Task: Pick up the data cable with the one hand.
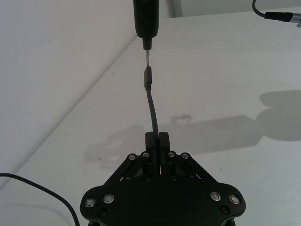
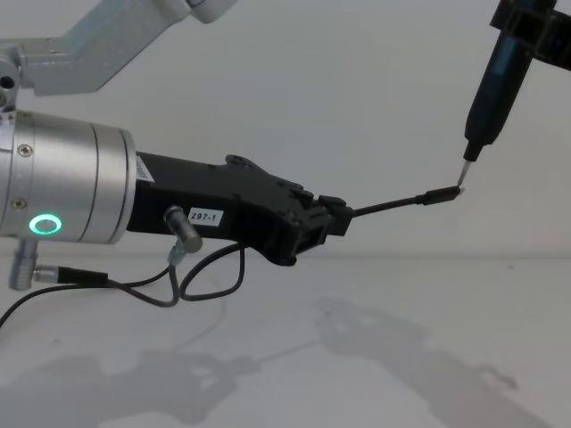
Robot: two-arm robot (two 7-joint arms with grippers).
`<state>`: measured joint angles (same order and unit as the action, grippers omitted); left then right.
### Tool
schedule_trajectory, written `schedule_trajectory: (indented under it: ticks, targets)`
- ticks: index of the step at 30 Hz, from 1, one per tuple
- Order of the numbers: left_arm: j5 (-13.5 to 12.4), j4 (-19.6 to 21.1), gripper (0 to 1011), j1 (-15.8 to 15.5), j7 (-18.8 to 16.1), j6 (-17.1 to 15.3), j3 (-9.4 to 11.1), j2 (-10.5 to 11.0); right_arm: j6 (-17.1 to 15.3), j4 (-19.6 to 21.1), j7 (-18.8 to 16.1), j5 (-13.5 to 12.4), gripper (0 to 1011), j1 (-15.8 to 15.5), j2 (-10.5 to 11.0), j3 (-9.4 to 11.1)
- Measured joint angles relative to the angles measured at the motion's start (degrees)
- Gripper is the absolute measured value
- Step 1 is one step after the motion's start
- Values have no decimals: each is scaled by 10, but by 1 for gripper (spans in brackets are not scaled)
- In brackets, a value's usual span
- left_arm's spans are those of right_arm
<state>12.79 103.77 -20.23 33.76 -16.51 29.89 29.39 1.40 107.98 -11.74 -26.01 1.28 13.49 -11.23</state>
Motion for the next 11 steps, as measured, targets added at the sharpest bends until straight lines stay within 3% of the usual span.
schedule_trajectory:
  ticks: [11]
  targets:
    - [0,0,43,0,0,0,0,0,1,1,0,-1,268,-1,0,0]
